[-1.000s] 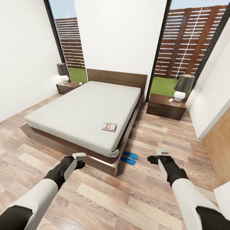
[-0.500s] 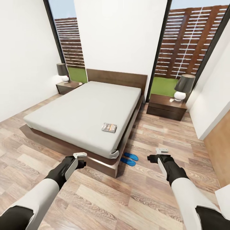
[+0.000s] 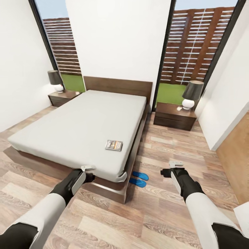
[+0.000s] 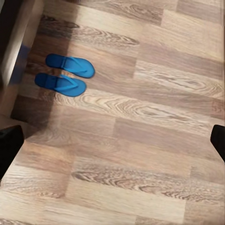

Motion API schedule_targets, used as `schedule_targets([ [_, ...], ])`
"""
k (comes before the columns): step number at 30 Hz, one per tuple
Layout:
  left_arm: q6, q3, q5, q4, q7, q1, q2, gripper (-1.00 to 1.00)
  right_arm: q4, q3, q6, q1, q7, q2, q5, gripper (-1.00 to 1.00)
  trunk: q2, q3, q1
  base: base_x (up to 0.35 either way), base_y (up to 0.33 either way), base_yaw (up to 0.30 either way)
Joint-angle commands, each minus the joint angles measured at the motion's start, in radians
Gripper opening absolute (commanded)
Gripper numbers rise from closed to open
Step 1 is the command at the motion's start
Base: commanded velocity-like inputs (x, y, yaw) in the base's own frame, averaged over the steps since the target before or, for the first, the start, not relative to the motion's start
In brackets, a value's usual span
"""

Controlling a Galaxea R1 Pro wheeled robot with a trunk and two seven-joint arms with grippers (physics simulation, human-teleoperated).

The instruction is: In the bedroom, move the book from the bed onto either nightstand, and place the two sandals side by side next to the bed.

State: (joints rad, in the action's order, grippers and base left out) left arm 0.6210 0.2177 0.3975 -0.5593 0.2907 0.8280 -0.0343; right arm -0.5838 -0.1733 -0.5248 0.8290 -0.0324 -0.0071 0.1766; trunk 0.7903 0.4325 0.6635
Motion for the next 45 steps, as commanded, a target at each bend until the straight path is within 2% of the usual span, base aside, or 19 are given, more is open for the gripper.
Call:
schedule_targets([
  [1,0.003,0.008,0.011,-0.002,0.008,0.0,-0.002,1.0,0.0,-0.003,-0.006,0.001,0.003,0.001,0.01,1.0,0.001,0.001,0.001,0.298,0.208,-0.277],
  [9,0.003,0.008,0.01,-0.002,0.008,0.0,-0.001,1.0,0.0,-0.002,-0.004,0.001,0.002,0.004,0.014,1.0,0.001,0.001,0.001,0.296,0.21,-0.258],
  [20,0.003,0.009,0.011,-0.002,0.008,0.0,0.001,1.0,-0.003,-0.002,-0.006,0.001,0.0,0.002,0.018,1.0,0.001,0.001,0.001,0.287,0.218,-0.049],
  [34,0.002,0.011,0.01,-0.002,0.008,0.0,0.002,1.0,-0.004,-0.002,-0.007,0.001,0.0,0.002,0.015,1.0,0.001,-0.003,0.001,0.282,0.206,-0.256],
  [45,0.002,0.011,0.009,-0.002,0.008,0.0,0.002,1.0,-0.004,-0.003,-0.008,0.001,0.0,0.002,0.015,1.0,0.001,-0.008,0.001,0.074,0.035,-0.282],
])
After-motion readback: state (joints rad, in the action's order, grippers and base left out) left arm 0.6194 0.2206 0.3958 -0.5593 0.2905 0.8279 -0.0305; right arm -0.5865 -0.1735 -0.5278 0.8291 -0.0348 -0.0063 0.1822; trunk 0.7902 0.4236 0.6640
